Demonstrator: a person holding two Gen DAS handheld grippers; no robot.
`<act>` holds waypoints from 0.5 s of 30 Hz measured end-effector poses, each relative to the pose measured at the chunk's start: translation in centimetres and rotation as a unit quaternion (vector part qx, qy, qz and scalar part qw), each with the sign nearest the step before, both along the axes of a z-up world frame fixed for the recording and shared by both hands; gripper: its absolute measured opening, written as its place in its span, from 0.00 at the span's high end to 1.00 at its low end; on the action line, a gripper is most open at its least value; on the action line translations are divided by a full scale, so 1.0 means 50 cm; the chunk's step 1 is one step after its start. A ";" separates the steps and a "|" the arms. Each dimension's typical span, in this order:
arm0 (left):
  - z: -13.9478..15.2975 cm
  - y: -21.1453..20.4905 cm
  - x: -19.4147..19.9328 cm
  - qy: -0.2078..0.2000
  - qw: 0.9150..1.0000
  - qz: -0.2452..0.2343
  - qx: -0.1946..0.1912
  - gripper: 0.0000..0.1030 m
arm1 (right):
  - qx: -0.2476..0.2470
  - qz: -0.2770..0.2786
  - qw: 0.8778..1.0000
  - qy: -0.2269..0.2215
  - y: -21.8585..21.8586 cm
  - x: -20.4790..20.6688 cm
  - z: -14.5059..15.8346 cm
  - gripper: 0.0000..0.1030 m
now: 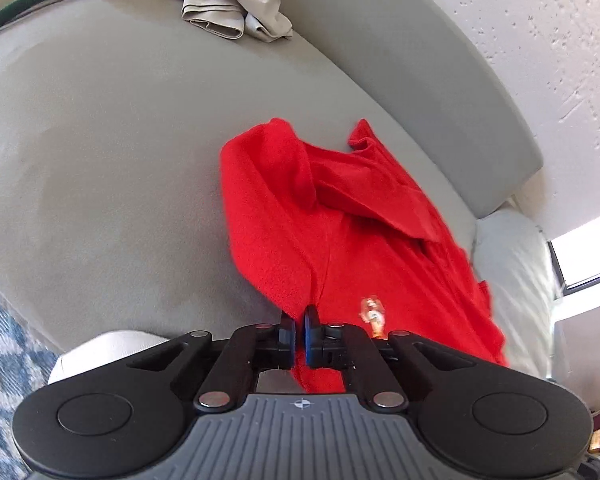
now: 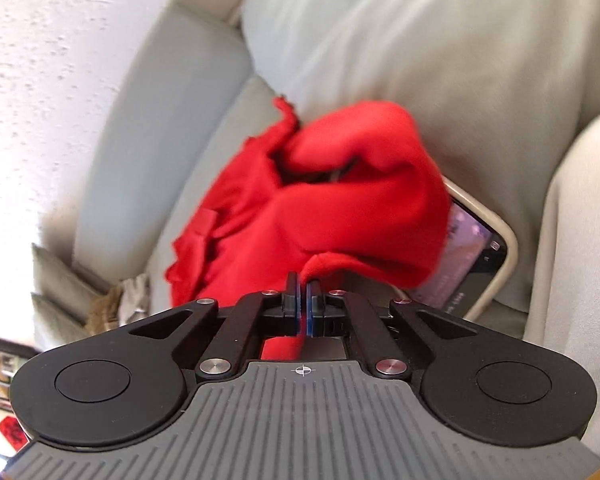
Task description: Fold clothes
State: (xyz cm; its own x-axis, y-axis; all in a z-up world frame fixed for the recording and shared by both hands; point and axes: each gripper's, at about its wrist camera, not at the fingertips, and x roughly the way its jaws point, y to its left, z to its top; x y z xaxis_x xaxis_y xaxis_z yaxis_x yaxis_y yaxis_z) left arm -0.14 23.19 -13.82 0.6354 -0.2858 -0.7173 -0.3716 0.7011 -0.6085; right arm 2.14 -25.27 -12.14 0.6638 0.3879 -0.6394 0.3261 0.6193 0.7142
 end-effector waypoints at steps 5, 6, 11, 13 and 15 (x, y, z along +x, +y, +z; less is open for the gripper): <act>0.067 0.023 -0.042 -0.044 0.998 0.025 -0.041 0.98 | 0.000 0.010 0.998 -0.068 -0.067 -0.023 0.101 0.98; 0.078 0.023 -0.048 -0.056 0.997 0.028 -0.050 0.98 | 0.000 0.009 0.997 -0.076 -0.074 -0.028 0.117 0.98; 0.143 0.021 -0.076 -0.122 0.987 0.038 -0.095 1.00 | 0.033 -0.005 0.994 -0.108 -0.103 -0.048 0.183 0.98; 0.198 0.012 -0.073 -0.170 0.979 0.037 -0.109 1.00 | 0.026 -0.003 0.989 -0.143 -0.118 -0.056 0.238 0.98; 0.270 0.002 -0.066 -0.225 0.967 0.036 -0.110 1.00 | 0.019 0.002 0.982 -0.186 -0.124 -0.053 0.307 0.98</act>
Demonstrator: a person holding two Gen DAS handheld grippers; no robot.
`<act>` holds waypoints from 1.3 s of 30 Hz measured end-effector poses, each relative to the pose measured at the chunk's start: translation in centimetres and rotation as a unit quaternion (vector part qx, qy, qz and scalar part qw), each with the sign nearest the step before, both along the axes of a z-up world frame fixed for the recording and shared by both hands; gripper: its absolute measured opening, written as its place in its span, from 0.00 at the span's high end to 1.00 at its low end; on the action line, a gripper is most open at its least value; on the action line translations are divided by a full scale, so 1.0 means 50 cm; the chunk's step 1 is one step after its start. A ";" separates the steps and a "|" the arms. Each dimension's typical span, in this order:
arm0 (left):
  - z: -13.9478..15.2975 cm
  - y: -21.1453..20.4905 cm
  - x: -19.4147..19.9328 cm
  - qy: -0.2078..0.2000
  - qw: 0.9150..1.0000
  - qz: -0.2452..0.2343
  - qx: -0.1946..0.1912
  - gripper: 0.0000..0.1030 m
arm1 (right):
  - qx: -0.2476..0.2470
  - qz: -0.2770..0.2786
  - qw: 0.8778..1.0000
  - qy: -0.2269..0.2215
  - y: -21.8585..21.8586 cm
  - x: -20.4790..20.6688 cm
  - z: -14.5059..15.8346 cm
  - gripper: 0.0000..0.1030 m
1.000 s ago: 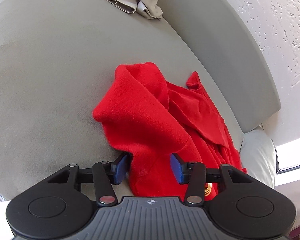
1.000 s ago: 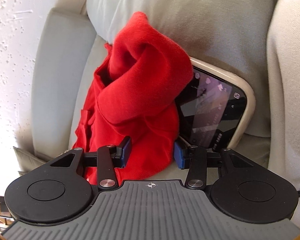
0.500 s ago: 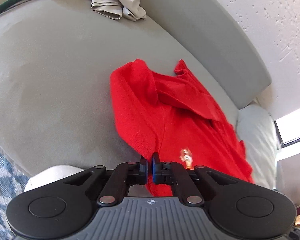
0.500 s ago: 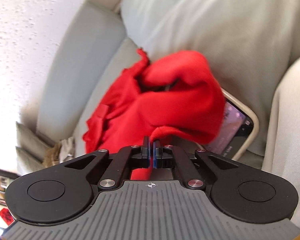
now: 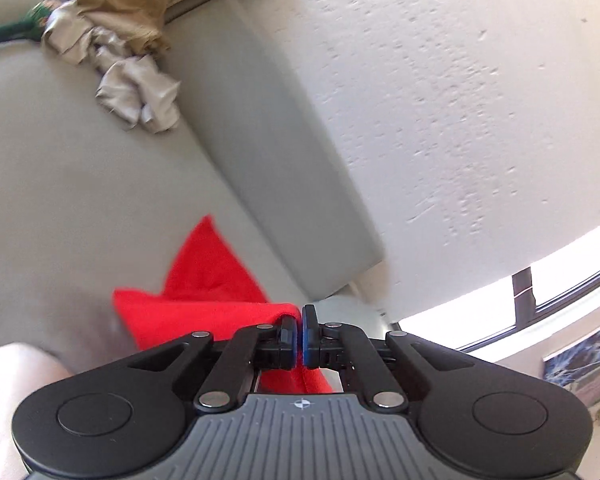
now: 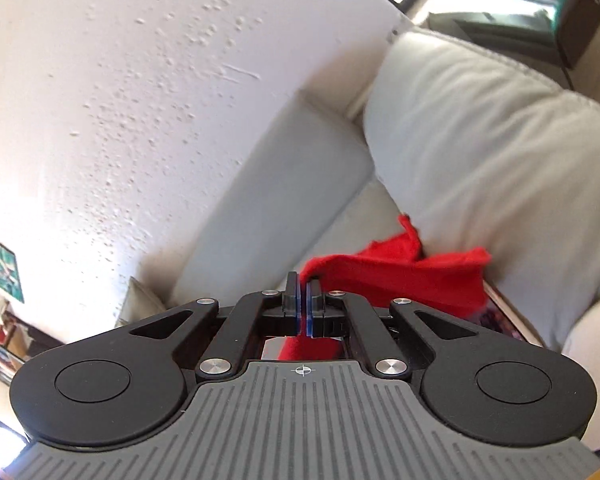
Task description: Fold clothes
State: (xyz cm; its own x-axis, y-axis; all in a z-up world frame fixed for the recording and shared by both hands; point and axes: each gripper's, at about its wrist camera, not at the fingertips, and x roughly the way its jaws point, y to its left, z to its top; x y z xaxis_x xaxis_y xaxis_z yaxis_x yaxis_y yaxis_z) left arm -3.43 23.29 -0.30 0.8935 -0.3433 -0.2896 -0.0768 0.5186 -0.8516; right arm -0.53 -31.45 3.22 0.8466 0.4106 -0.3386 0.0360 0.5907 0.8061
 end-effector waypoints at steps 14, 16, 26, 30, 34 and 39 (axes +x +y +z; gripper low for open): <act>0.250 -0.126 -0.031 -0.139 0.978 0.026 0.154 1.00 | -0.094 0.043 0.973 -0.205 0.042 -0.074 0.348 0.96; 0.174 -0.110 -0.029 -0.089 0.982 0.031 0.162 1.00 | -0.084 0.081 0.984 -0.135 0.062 -0.033 0.242 0.95; -0.033 0.012 -0.089 0.076 0.978 0.052 0.190 1.00 | -0.034 0.197 0.971 0.134 0.203 0.080 -0.252 0.87; -0.117 -0.014 -0.084 0.141 0.976 0.002 0.166 0.61 | -0.003 0.209 0.956 0.206 0.245 0.114 -0.366 0.75; -0.216 -0.045 -0.072 0.201 0.974 -0.013 0.108 0.61 | 0.009 0.221 0.949 0.223 0.272 0.119 -0.415 0.56; -0.241 -0.065 -0.053 0.217 0.970 -0.022 0.110 0.61 | 0.008 0.200 0.952 0.230 0.288 0.149 -0.460 0.57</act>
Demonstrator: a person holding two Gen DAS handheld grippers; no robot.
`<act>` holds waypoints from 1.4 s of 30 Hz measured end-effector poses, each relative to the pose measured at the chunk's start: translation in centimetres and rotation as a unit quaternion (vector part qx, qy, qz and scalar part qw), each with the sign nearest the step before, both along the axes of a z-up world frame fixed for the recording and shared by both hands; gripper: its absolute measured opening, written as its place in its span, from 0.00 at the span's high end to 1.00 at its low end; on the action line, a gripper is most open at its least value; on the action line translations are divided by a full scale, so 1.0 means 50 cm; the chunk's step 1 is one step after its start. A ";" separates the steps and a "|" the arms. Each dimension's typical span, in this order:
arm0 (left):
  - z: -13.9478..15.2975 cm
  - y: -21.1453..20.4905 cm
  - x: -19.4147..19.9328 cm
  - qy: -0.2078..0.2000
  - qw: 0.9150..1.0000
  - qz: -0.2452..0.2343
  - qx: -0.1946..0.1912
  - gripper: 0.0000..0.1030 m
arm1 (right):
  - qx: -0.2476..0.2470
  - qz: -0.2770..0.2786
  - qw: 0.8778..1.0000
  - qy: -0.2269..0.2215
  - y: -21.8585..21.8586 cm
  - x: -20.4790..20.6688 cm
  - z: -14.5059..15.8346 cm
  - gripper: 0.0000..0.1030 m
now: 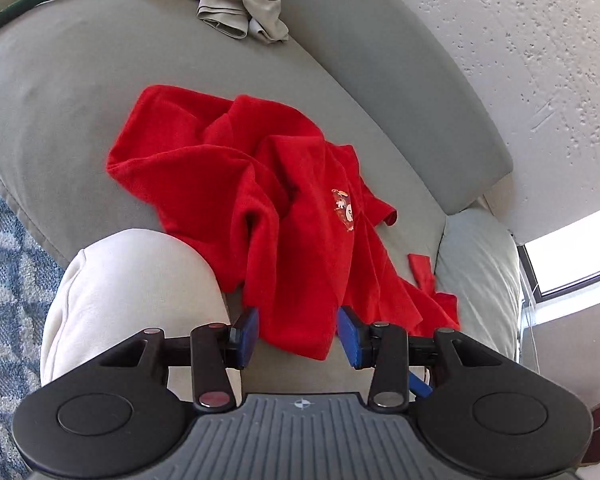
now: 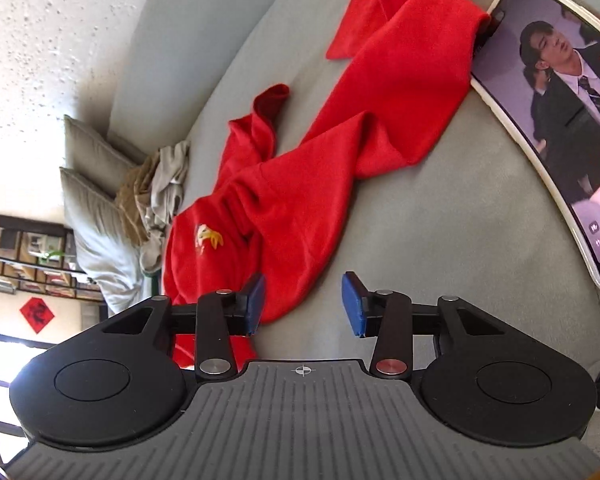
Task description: Fold clothes
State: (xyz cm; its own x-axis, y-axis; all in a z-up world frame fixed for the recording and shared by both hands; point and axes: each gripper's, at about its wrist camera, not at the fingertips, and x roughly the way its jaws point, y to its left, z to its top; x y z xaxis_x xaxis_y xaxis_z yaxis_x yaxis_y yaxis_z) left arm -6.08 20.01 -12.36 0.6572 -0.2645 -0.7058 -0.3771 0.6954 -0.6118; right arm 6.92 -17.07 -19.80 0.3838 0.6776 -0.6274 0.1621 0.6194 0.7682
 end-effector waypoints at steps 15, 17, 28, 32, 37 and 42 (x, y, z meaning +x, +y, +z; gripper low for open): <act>0.001 -0.006 -0.013 0.007 1.000 0.007 0.017 0.60 | 0.000 0.021 1.000 0.019 0.084 0.073 -0.054 0.96; 0.003 -0.008 -0.015 0.008 1.000 0.005 0.019 0.60 | -0.009 0.006 1.000 0.008 0.078 0.062 -0.039 0.95; -0.028 -0.057 0.005 0.034 0.998 -0.055 0.011 0.56 | -0.102 -0.171 0.971 -0.135 -0.126 0.008 0.184 0.95; -0.050 -0.091 0.023 0.045 0.993 -0.107 0.004 0.56 | -0.080 -0.219 0.966 -0.112 -0.196 0.017 0.207 0.95; -0.093 -0.117 0.050 0.070 0.992 -0.102 0.001 0.53 | -0.070 -0.206 0.971 -0.096 -0.221 0.048 0.224 0.95; -0.120 -0.130 0.085 0.079 0.994 -0.069 0.015 0.58 | -0.078 -0.176 0.975 -0.108 -0.192 0.054 0.230 0.95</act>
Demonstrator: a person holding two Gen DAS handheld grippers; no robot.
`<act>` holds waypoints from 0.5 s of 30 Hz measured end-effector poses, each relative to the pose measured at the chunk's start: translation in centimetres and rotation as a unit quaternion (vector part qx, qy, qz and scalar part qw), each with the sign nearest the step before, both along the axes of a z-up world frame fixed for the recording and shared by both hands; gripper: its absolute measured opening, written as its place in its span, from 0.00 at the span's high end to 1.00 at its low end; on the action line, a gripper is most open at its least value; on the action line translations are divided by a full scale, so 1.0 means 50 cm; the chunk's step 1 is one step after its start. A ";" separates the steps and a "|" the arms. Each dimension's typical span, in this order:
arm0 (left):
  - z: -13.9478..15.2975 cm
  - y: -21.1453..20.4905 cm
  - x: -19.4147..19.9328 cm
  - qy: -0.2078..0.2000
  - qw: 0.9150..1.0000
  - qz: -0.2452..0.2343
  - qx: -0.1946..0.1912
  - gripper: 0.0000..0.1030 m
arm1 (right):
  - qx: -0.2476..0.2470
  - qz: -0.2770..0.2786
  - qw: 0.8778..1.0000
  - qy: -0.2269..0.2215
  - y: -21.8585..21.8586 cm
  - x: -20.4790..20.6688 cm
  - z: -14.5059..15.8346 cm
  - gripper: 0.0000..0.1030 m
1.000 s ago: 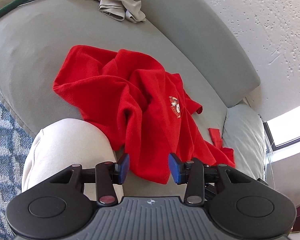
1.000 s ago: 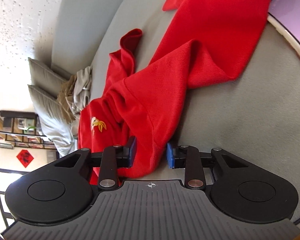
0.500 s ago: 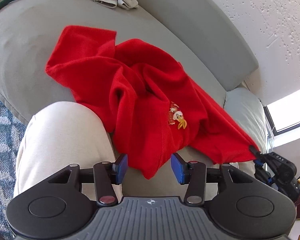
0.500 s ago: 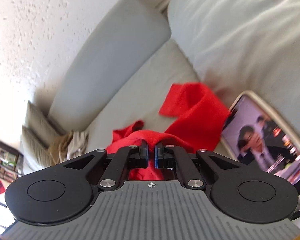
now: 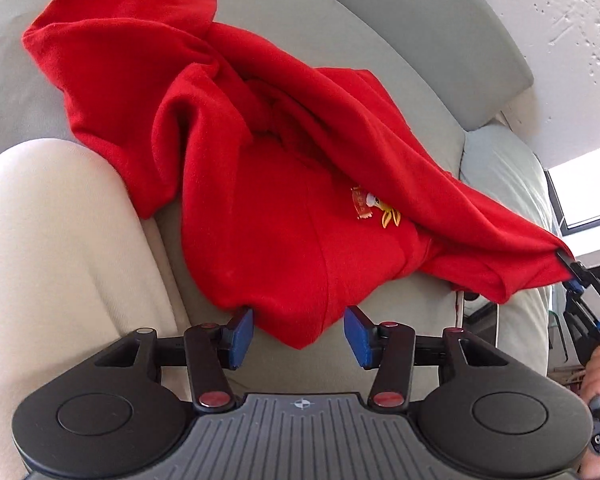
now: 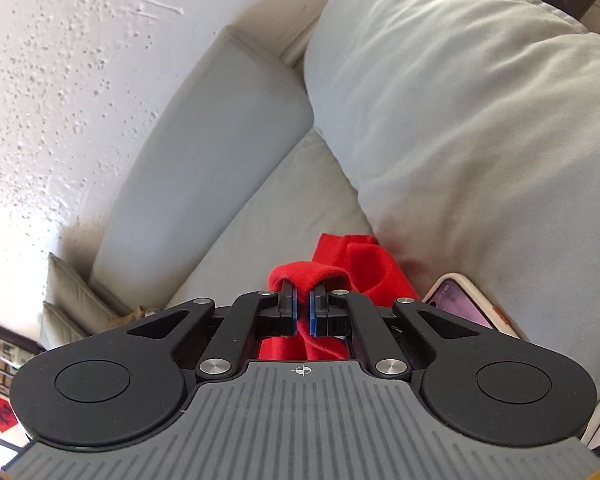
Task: Fold clothes
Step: 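Hold the hem up with the right tool while the left tool grasps the shirt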
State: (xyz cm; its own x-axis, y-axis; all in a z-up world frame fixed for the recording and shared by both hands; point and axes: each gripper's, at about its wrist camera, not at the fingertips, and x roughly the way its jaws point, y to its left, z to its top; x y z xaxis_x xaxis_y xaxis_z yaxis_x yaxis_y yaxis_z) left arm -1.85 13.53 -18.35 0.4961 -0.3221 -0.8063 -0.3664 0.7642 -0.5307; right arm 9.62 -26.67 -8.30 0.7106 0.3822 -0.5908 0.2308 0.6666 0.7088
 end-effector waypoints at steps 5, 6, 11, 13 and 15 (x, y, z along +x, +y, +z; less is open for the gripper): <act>0.051 0.013 0.018 -0.009 0.999 0.018 0.051 1.00 | -0.004 0.004 1.000 0.005 0.002 -0.007 -0.006 0.95; 0.075 0.022 0.021 -0.021 0.997 0.019 0.067 1.00 | -0.005 0.005 1.000 0.006 0.000 -0.009 -0.007 0.95; 0.155 0.117 0.095 -0.052 0.992 0.056 0.097 1.00 | -0.013 0.000 1.000 0.025 -0.003 0.011 -0.014 0.95; 0.143 0.143 0.145 -0.026 0.992 0.050 0.113 0.87 | -0.019 0.004 0.999 0.042 0.011 0.032 -0.024 0.95; 0.135 0.160 0.179 -0.008 0.991 0.044 0.127 0.73 | -0.024 0.008 0.998 0.058 0.028 0.056 -0.037 0.95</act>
